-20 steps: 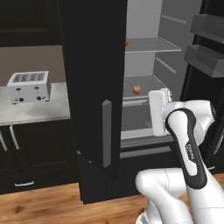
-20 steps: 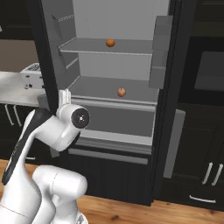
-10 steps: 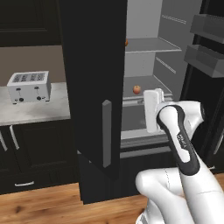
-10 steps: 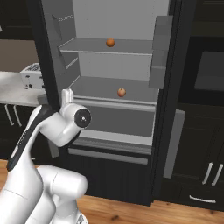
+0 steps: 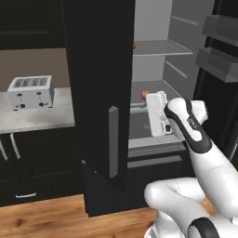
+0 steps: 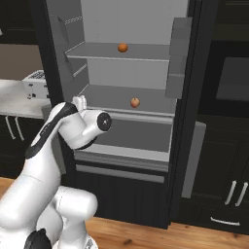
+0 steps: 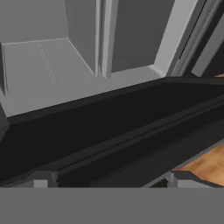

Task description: Retrieve the tangerine and peach from the fridge and place them into the bowl on the dining table.

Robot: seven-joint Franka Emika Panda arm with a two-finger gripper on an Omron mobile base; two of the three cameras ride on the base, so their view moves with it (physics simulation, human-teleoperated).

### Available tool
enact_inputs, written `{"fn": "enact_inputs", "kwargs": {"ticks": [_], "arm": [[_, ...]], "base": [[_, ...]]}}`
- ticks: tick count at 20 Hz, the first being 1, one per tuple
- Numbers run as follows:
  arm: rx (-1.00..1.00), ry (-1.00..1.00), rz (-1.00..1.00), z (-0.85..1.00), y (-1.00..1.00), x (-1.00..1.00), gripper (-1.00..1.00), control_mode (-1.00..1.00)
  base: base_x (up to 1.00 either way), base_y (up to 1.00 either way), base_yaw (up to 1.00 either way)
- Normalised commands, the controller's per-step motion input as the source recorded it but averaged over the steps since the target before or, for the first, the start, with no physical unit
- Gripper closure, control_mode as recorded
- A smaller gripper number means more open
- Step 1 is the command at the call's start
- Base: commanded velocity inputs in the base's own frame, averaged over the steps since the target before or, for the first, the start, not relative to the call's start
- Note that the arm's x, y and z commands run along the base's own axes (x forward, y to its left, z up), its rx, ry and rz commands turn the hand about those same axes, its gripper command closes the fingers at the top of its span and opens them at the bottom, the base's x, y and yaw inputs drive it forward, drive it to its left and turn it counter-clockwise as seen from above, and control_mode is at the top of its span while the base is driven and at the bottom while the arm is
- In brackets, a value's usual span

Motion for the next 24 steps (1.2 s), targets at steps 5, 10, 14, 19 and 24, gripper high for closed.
{"fn": "enact_inputs", "kwargs": {"ticks": [5,10,14,19,24], "arm": [[0.0,0.0,0.15,-0.31,0.08,0.57,-1.0,-1.0],[0.0,-0.06,0.09,-0.43,0.4,0.56,-1.0,-1.0],[0.0,-0.11,0.06,-0.15,0.52,0.15,-1.0,-1.0],[0.0,-0.12,0.07,0.0,0.64,-0.33,-1.0,-1.0],[-0.07,-0.12,0.1,0.0,0.98,-0.74,-1.0,-1.0]], "base": [[0.0,0.0,0.0],[0.0,0.0,0.0],[0.0,0.0,0.0],[0.0,0.0,0.0],[0.0,0.0,0.0]]}}
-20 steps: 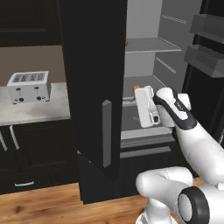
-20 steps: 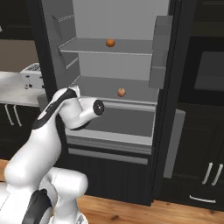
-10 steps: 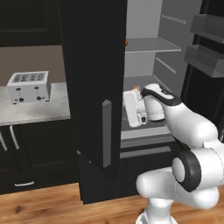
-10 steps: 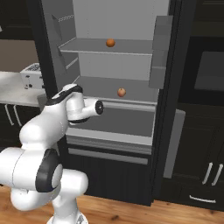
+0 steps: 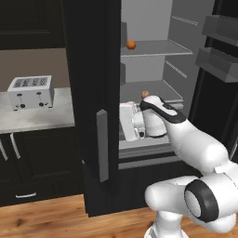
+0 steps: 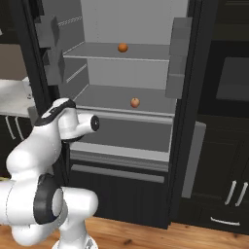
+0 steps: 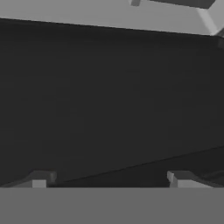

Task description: Retrieve the tangerine and peach from the fridge and place them into the bowl on the dining table.

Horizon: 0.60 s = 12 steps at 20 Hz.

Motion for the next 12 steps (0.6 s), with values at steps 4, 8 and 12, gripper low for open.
{"fn": "enact_inputs", "kwargs": {"ticks": [4,8,12], "arm": [[-0.11,-0.05,0.11,0.0,1.0,-0.61,-1.0,-1.0],[-0.13,0.0,0.09,0.0,1.0,-0.33,-1.0,-1.0],[-0.1,-0.09,0.03,0.0,0.85,-0.31,-1.0,-1.0]], "base": [[0.0,0.0,0.0],[0.0,0.0,0.0],[0.0,0.0,0.0]]}}
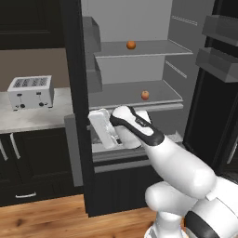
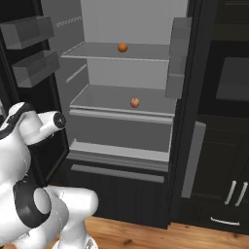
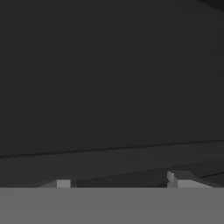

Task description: Retrieve the tangerine and peach from the fridge and place them into the bowl on the dining table.

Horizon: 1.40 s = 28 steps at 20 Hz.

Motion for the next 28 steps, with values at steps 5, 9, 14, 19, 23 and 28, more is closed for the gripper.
{"fn": "enact_inputs", "kwargs": {"ticks": [5,9,14,19,23,28], "arm": [[-0.12,-0.24,-0.04,0.31,-0.21,-0.53,-1.0,-1.0],[-0.16,-0.05,-0.02,0.45,-0.74,-0.3,-1.0,-1.0],[-0.2,0.01,-0.03,0.53,-0.85,-0.13,-1.0,-1.0],[-0.3,0.01,0.0,0.49,-0.75,-0.06,-1.0,-1.0],[-0.35,0.0,0.0,0.43,-0.75,-0.18,-1.0,-1.0],[-0.34,-0.03,0.0,0.11,-0.71,-0.41,-1.0,-1.0]], "base": [[0.0,0.0,0.0],[0.0,0.0,0.0],[0.0,0.0,0.0],[0.0,0.0,0.0],[0.0,0.0,0.0],[0.0,0.0,0.0]]}}
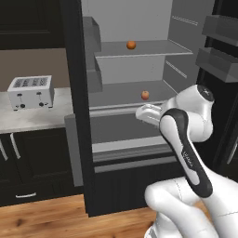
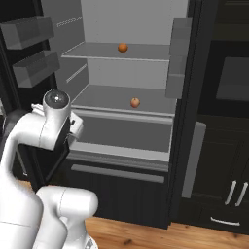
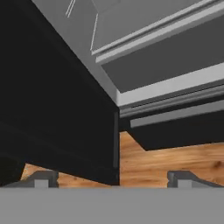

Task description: Retrieve the tangerine and peach from the fridge and place them into the bowl on the dining table.

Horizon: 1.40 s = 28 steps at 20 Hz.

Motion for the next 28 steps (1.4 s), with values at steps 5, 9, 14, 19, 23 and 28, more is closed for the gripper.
{"fn": "enact_inputs", "kwargs": {"ticks": [5,9,14,19,23,28], "arm": [[-0.32,-0.18,0.0,0.0,-0.57,-0.73,-1.0,-1.0],[-0.29,-0.26,0.0,0.0,-0.47,-0.8,-1.0,-1.0],[-0.16,-0.18,0.0,0.15,-0.48,-0.81,-1.0,-1.0],[-0.01,-0.07,0.0,0.42,-0.25,-0.58,-1.0,-1.0],[-0.01,-0.1,0.0,0.4,-0.01,-0.55,-1.0,-1.0],[-0.05,-0.1,0.0,0.35,0.11,-0.4,-1.0,-1.0]], "base": [[0.0,0.0,0.0],[0.0,0.0,0.0],[0.0,0.0,0.0],[0.0,0.0,0.0],[0.0,0.0,0.0],[0.0,0.0,0.0]]}}
